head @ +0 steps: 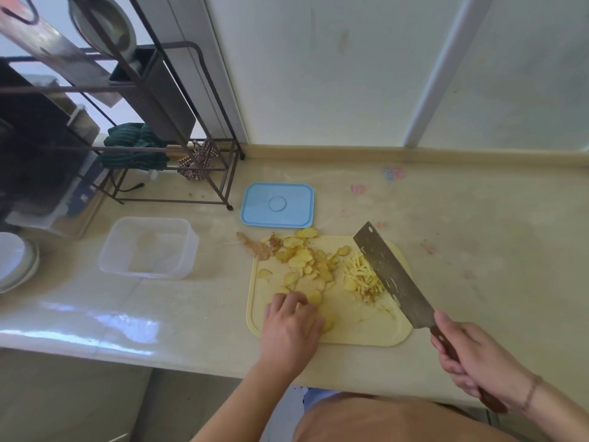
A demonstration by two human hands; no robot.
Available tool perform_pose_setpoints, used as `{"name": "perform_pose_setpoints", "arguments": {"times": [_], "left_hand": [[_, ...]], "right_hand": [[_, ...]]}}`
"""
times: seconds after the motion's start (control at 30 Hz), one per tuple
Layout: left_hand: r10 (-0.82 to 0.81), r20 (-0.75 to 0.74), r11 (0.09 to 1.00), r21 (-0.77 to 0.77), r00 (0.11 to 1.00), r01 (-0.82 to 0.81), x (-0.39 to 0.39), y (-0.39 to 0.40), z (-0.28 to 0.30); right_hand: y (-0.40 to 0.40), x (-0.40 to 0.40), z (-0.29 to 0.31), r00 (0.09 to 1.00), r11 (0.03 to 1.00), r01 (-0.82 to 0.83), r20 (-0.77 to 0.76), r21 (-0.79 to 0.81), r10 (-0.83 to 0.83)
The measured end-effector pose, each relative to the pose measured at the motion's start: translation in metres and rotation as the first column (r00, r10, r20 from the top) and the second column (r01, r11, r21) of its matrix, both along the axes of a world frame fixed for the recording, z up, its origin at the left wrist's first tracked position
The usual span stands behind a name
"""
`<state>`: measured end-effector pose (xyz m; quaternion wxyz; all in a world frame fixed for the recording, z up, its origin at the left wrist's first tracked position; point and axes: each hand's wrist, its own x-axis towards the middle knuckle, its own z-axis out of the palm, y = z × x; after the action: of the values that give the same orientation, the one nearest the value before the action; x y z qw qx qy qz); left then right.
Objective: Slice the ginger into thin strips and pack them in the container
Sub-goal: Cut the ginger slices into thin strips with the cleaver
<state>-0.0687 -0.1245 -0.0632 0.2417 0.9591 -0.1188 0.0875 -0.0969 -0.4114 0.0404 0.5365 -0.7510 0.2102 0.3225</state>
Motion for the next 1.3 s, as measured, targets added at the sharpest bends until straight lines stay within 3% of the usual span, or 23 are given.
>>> {"name": "perform_pose_setpoints", "arguments": {"times": [0.13,0.6,0.87,0.97,1.1,1.3], "left_hand": [[0.002,-0.075,0.997,0.078,0.997,0.004,-0.013,-0.005,-0.002],[0.043,-0.266,0.995,-0.076,0.963,-0.065,-0.018,-0.013,0.010],[0.096,-0.468,0.973,-0.142,0.878,-0.182,-0.015,-0.008,0.029],[0.096,-0.527,0.995,0.046,0.845,-0.085,-0.008,-0.002,0.032],[0.147,-0.495,0.964,0.266,0.856,-0.012,0.000,0.002,0.034],[0.157,-0.499,0.934,0.356,0.852,0.037,0.002,0.014,0.033]], "right_hand": [[0.003,0.002,0.000,1.000,1.000,-0.030,-0.003,-0.002,0.030],[0.007,0.004,0.001,0.998,0.998,-0.066,0.001,-0.006,0.066],[0.006,0.003,0.002,0.999,0.999,-0.050,-0.002,-0.020,0.050],[0.006,0.004,0.003,0.999,0.998,-0.053,0.003,-0.020,0.053],[0.007,0.005,0.003,0.999,0.998,-0.051,-0.002,-0.029,0.051],[0.008,0.008,0.006,0.999,0.998,-0.044,0.000,-0.041,0.044]]}}
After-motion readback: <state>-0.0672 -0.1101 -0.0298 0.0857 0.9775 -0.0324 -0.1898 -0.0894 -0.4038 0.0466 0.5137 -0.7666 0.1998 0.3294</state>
